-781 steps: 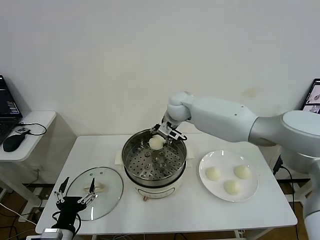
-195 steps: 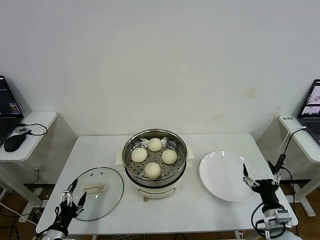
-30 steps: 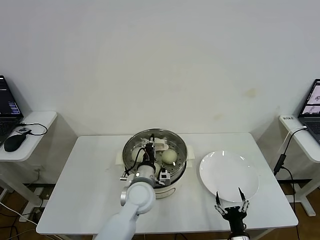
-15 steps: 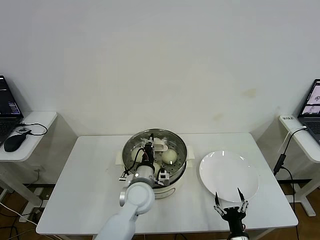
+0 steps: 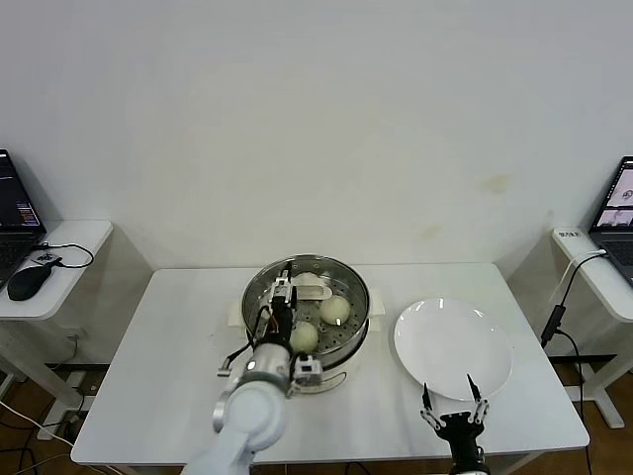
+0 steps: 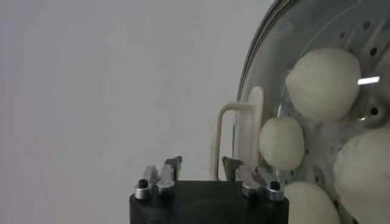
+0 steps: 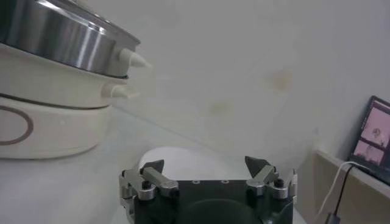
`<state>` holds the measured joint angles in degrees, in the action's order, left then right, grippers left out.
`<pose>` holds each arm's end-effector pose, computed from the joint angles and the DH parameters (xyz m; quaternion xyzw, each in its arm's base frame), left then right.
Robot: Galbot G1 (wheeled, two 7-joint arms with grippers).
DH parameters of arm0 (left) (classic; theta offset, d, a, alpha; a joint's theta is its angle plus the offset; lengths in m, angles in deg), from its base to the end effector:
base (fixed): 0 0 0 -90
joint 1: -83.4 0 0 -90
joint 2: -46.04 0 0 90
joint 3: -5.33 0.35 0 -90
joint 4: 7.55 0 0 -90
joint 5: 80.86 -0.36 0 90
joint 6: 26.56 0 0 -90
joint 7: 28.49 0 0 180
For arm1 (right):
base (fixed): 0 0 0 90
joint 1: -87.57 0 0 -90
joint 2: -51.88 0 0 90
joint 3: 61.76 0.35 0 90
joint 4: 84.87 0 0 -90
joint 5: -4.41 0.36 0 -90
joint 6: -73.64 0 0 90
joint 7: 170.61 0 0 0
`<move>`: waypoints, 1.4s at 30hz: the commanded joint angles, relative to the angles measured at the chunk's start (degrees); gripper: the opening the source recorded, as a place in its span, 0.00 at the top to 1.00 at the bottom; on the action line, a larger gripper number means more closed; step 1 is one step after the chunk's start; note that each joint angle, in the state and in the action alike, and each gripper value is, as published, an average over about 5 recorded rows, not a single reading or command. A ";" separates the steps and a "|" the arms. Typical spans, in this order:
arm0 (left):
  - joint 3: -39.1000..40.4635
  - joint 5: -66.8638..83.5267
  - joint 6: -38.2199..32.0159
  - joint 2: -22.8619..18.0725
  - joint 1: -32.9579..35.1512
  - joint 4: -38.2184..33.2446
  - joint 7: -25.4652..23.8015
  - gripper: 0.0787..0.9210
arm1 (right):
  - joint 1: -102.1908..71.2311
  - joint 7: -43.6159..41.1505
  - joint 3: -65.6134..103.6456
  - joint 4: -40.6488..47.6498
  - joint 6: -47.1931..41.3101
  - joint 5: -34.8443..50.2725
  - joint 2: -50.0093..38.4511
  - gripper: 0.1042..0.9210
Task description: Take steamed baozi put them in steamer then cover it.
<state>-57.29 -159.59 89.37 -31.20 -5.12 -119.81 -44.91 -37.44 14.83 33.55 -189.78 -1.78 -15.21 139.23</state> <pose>0.2895 -0.1023 -0.2498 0.0597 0.7445 0.6648 0.0155 0.1371 -0.0441 -0.4081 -0.0223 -0.9769 0.2083 0.0428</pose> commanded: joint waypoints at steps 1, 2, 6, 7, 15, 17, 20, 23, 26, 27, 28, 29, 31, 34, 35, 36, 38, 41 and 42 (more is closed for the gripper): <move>-11.34 18.65 -4.65 9.23 21.46 -20.59 9.01 0.26 | -0.57 -0.11 -0.30 0.05 0.40 -0.03 -0.04 0.12; -13.95 23.18 -5.56 10.15 24.01 -22.05 11.16 0.23 | -0.78 -0.11 -0.38 -0.02 0.46 0.02 -0.08 0.12; -25.92 52.64 -14.25 11.93 32.32 -23.92 21.48 0.14 | -1.62 -0.20 -0.71 -0.50 0.75 0.61 -0.41 0.12; -28.71 61.43 -17.81 11.59 33.94 -23.29 23.52 0.12 | -1.80 -0.27 -0.83 -0.67 0.81 1.00 -0.53 0.12; -36.06 97.18 -26.51 8.73 43.53 -16.36 26.61 0.12 | -3.00 -2.63 -1.64 -1.61 2.73 6.35 -2.31 0.12; -35.03 99.14 -27.48 8.46 44.75 -15.32 26.80 0.12 | -3.53 -3.34 -1.70 -1.92 2.63 8.55 -3.03 0.12; -33.81 100.75 -29.29 7.86 45.55 -13.59 27.79 0.12 | -4.97 -4.44 -2.16 -3.13 1.62 11.66 -4.40 0.12; -32.72 101.64 -30.05 7.25 45.90 -12.10 28.19 0.12 | -6.86 -5.14 -2.62 -4.49 0.60 13.71 -5.75 0.12; -31.41 101.21 -30.63 6.00 45.91 -11.03 28.00 0.12 | -8.81 -5.42 -3.11 -5.64 0.12 14.78 -6.89 0.12; -30.94 100.83 -31.14 5.62 45.78 -10.54 27.86 0.12 | -9.41 -5.49 -3.26 -5.98 0.04 15.09 -7.13 0.12; -30.50 100.31 -31.65 5.28 45.63 -9.99 27.69 0.12 | -9.98 -5.58 -3.39 -6.37 -0.01 15.40 -7.35 0.12; -30.14 99.85 -32.13 5.12 45.52 -9.46 27.50 0.12 | -10.38 -5.64 -3.50 -6.67 -0.04 15.69 -7.50 0.12; -29.54 99.08 -32.97 5.08 45.37 -8.51 27.29 0.12 | -10.86 -5.79 -3.61 -7.26 -0.13 16.25 -7.65 0.12; -29.35 98.72 -32.98 5.17 45.29 -7.72 27.27 0.12 | -11.07 -6.14 -3.79 -8.01 -0.78 17.68 -8.04 0.12; -29.40 98.63 -32.93 5.13 45.27 -7.48 27.25 0.12 | -11.09 -6.34 -3.85 -8.20 -1.23 18.30 -8.25 0.12; -29.45 98.56 -32.90 5.09 45.27 -7.24 27.22 0.12 | -11.11 -6.57 -3.90 -8.36 -1.71 19.01 -8.47 0.12; -29.52 98.40 -32.88 4.97 45.35 -6.83 27.14 0.12 | -11.30 -7.37 -3.96 -8.86 -3.11 20.74 -8.94 0.12; -29.56 97.80 -32.82 4.62 45.51 -6.28 26.98 0.12 | -11.99 -8.99 -3.94 -10.44 -5.80 23.36 -9.59 0.12; -29.58 97.45 -32.73 4.41 45.53 -6.12 26.91 0.12 | -12.27 -9.45 -3.94 -11.06 -6.58 23.92 -9.76 0.12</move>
<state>-86.66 -66.11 58.95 -25.86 38.49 -128.37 -18.72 -47.19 8.56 29.84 -197.28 -3.18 1.16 131.41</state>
